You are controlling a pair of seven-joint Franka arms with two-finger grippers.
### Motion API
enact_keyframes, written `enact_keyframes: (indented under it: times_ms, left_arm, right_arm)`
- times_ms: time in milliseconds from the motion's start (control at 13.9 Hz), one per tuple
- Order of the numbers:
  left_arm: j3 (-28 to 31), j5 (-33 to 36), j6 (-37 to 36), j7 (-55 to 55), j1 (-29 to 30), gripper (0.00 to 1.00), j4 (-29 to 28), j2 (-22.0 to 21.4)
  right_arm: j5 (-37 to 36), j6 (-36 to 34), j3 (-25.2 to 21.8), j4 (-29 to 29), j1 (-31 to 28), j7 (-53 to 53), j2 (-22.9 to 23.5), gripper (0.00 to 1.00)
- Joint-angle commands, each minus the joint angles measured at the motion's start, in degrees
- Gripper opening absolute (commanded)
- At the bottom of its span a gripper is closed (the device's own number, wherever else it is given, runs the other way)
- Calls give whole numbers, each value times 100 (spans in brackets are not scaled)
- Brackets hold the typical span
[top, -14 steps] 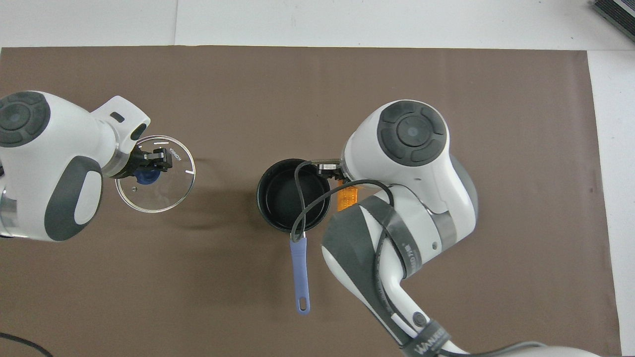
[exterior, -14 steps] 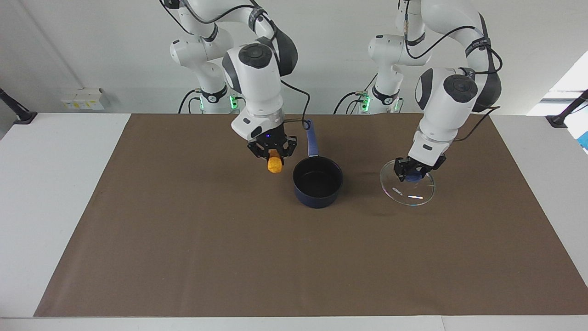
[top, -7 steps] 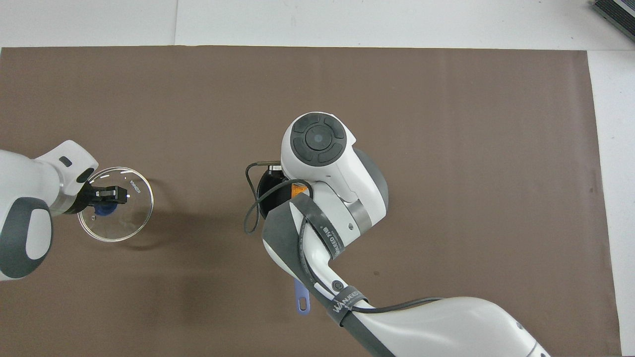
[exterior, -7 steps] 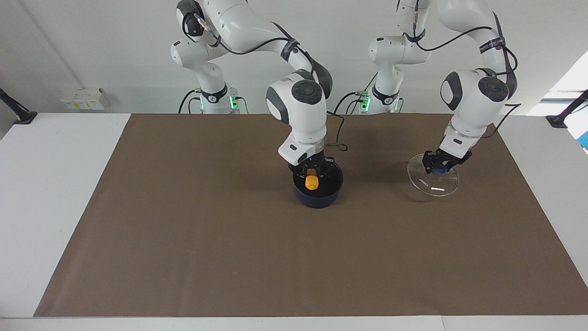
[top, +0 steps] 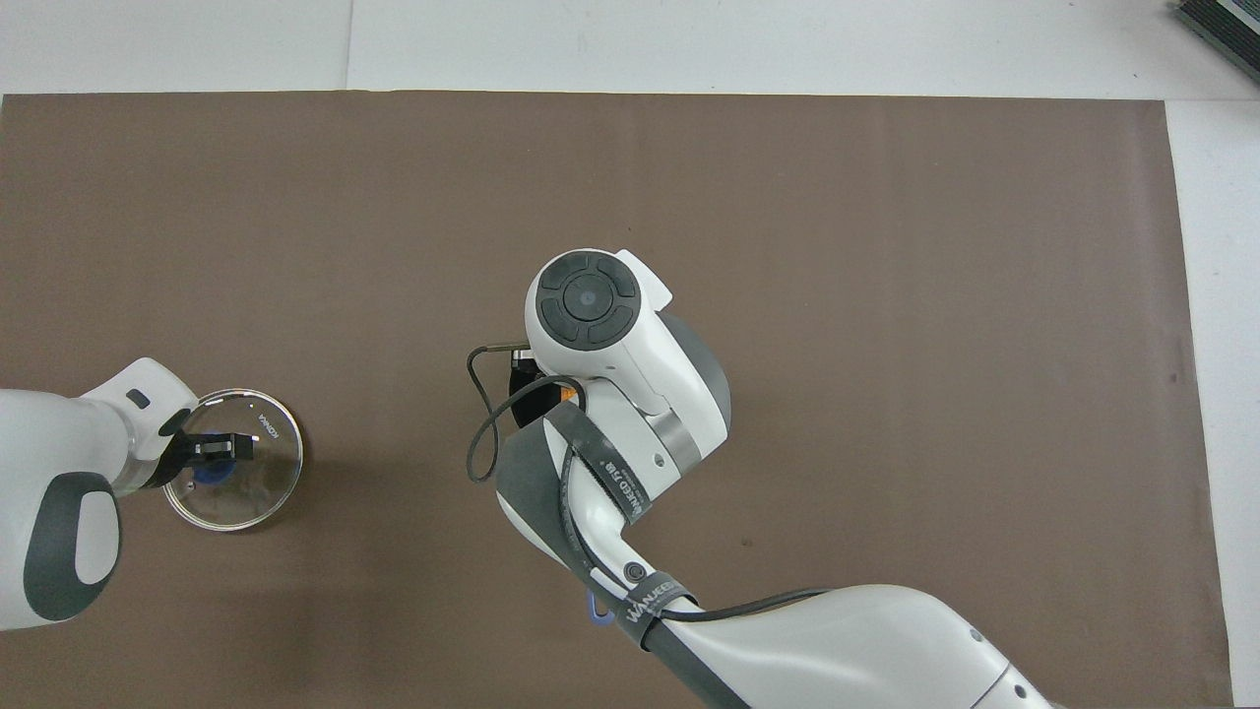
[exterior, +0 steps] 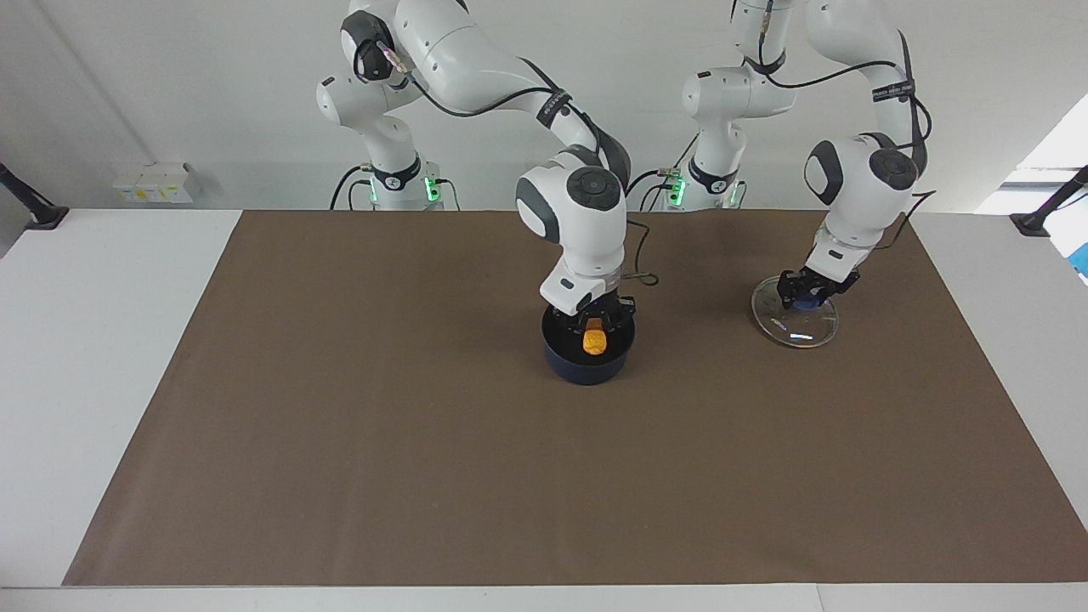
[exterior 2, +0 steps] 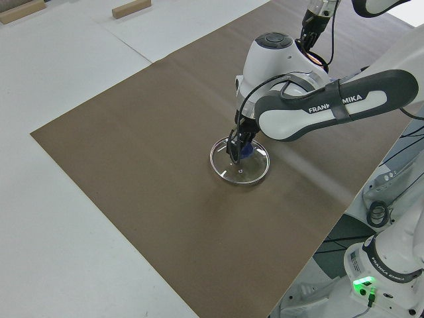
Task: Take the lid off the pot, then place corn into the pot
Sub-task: 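Set the lid down with the left gripper while the right gripper holds the corn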
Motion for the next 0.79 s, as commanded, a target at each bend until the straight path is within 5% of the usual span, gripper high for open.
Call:
enact_keyframes:
  times_ms: [0,72,575,718]
  left_arm:
    - [-48,51,96,27,61,100,-10,-148]
    - [-48,51,88,35,34,100,139,-26]
    - [-83,8,-947,-35,-475,100,1913,853]
    - [-83,-124,-1308,-26,-555,100,2379,986]
  right_arm:
    - [-3,41,-14,-269,-24,65,-126,0]
    - [-2,67,-14,-278,-33,47,-118,1]
    - [50,330,-14,-524,-7,55,-91,52]
    - [42,357,-14,-542,-7,64,-91,84]
